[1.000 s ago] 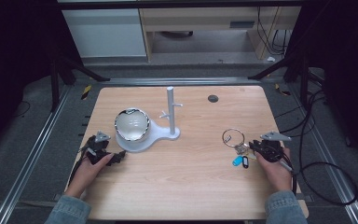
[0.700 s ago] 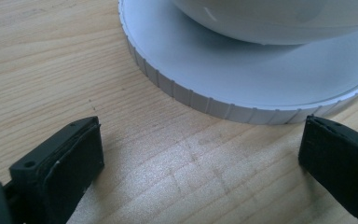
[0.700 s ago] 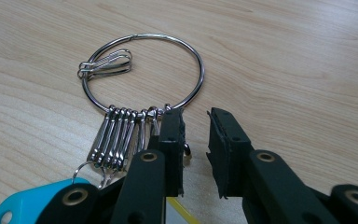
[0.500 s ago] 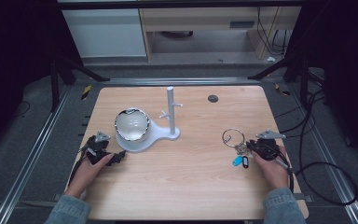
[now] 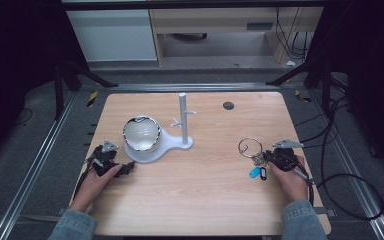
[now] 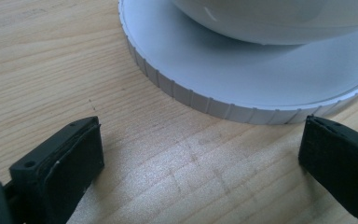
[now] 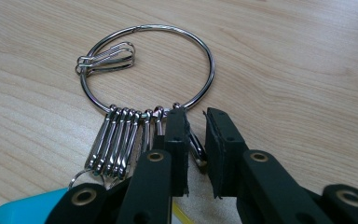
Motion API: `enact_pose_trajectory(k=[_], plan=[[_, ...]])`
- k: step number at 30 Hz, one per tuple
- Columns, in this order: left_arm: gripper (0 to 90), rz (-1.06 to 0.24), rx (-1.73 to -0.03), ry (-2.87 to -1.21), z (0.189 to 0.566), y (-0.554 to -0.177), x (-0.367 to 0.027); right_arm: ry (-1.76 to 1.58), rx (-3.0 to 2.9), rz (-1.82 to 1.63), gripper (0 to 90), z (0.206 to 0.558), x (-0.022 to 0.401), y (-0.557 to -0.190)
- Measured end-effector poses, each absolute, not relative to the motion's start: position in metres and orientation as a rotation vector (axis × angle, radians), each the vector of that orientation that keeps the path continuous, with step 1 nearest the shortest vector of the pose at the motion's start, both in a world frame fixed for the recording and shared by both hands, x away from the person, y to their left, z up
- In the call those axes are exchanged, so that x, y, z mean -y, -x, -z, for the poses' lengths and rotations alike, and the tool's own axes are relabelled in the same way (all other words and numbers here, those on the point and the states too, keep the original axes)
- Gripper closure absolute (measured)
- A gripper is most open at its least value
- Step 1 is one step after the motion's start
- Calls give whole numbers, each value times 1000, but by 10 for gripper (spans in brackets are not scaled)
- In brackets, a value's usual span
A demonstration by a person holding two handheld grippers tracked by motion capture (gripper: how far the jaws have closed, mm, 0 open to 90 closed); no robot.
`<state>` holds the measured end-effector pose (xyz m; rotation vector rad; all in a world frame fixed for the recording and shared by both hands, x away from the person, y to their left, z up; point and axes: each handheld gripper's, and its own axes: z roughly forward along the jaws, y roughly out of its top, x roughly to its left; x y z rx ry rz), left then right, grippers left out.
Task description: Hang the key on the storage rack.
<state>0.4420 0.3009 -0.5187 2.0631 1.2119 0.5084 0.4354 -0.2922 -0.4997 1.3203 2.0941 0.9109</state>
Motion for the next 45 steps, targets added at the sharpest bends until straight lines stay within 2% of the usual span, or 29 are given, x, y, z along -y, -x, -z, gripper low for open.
enact_pose_trajectory(k=[12, 27, 45], plan=[[0, -508, -1211, -2065, 519, -442, -301, -1325, -2100, -941, 878, 501, 293, -436], [0, -508, -1212, -2063, 519, -442, -301, -1332, -2094, -966, 886, 498, 293, -434], [0, -510, -1211, -2071, 518, -442, -301, -1147, -2092, -1076, 888, 442, 255, -418]])
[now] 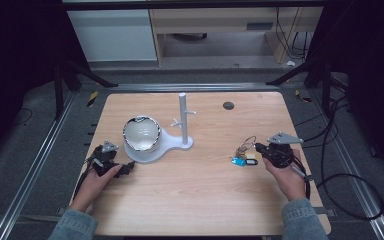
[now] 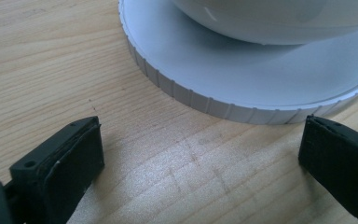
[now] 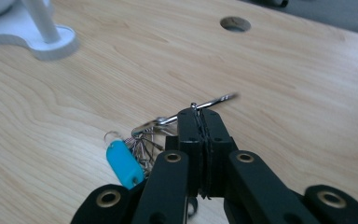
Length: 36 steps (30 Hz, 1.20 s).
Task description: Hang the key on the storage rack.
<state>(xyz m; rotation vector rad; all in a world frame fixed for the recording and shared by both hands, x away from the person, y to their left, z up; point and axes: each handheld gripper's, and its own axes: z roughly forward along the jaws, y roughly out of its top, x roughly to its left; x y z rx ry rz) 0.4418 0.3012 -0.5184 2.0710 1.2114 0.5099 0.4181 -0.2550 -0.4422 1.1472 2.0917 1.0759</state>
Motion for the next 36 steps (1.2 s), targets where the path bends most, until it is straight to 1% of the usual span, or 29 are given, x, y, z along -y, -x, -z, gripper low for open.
enact_pose_trajectory(k=[8, 11, 36], plan=[[0, -510, -1212, -2069, 518, -442, -301, -1091, -2132, -1046, 888, 421, 240, -421], [0, -510, -1212, -2069, 518, -442, -301, -1067, -2137, -1046, 888, 407, 236, -422], [0, -510, -1211, -2070, 518, -442, -301, -963, -2126, -1043, 888, 331, 220, -426]])
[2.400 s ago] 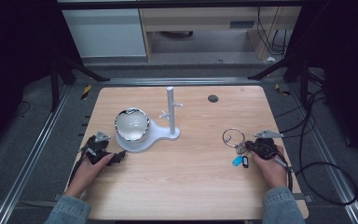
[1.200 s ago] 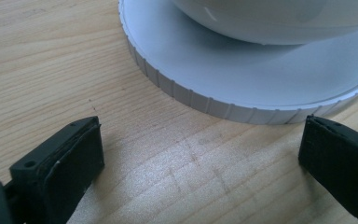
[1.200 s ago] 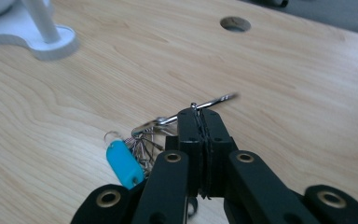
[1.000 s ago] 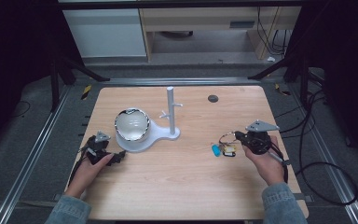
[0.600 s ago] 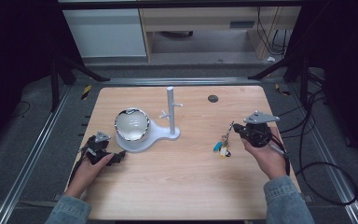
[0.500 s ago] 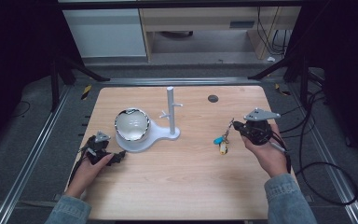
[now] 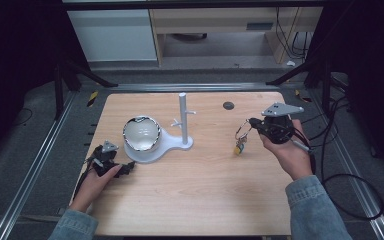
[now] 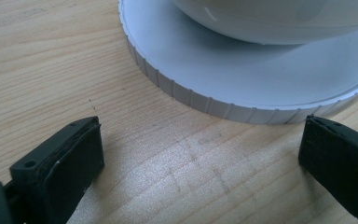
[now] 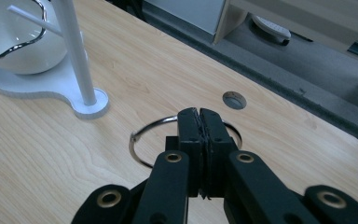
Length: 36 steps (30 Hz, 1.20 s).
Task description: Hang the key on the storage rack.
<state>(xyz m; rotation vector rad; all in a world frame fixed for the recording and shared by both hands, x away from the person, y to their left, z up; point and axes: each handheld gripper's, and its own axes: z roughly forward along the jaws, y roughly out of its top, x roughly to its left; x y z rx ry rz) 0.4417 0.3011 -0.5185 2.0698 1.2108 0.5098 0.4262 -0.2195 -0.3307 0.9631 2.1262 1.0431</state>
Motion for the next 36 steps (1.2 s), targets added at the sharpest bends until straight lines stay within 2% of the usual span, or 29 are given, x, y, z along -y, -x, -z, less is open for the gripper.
enact_pose_trajectory(k=[10, 24, 31, 36], plan=[[0, -509, -1213, -2069, 518, -442, -301, -955, -2153, -1053, 889, 322, 207, -438], [0, -526, -1261, -2046, 518, -437, -299, -959, -2201, -1013, 889, 331, 194, -449], [0, -526, -1278, -2048, 518, -438, -298, -885, -2197, -995, 888, 293, 174, -450], [0, -525, -1278, -2046, 518, -439, -298, -851, -2204, -999, 888, 279, 162, -451]])
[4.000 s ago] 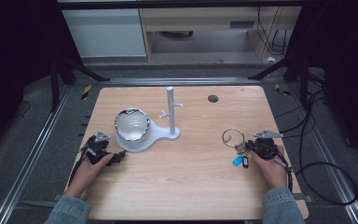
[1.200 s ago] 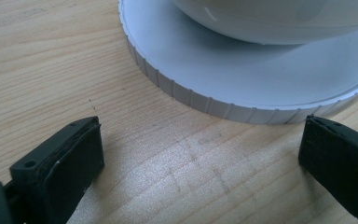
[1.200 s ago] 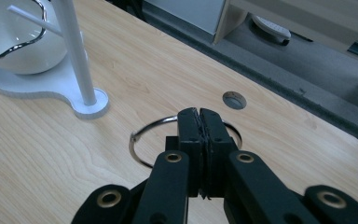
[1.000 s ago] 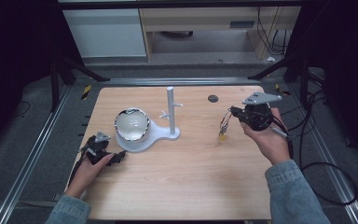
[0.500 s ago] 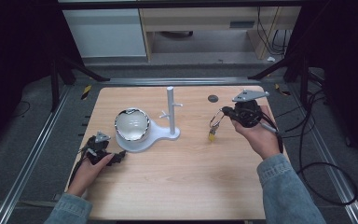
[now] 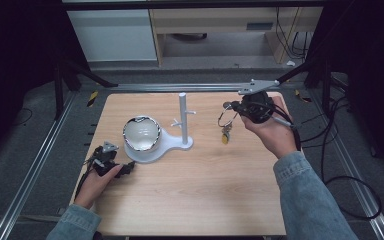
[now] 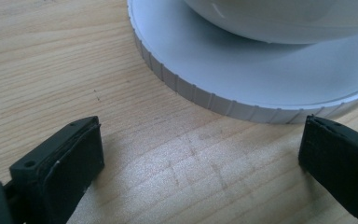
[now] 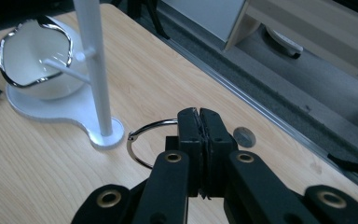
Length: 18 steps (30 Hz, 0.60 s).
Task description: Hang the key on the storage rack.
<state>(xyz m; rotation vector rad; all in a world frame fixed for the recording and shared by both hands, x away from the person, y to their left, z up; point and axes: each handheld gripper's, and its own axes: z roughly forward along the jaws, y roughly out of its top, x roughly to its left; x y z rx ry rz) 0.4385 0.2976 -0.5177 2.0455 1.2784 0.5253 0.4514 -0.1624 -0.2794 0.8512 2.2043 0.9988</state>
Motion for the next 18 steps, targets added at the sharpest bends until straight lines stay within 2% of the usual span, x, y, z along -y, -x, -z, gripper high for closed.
enact_pose_trajectory(k=[18], plan=[[0, -528, -1262, -2045, 518, -439, -299, -759, -2243, -1052, 888, 262, 120, -463]])
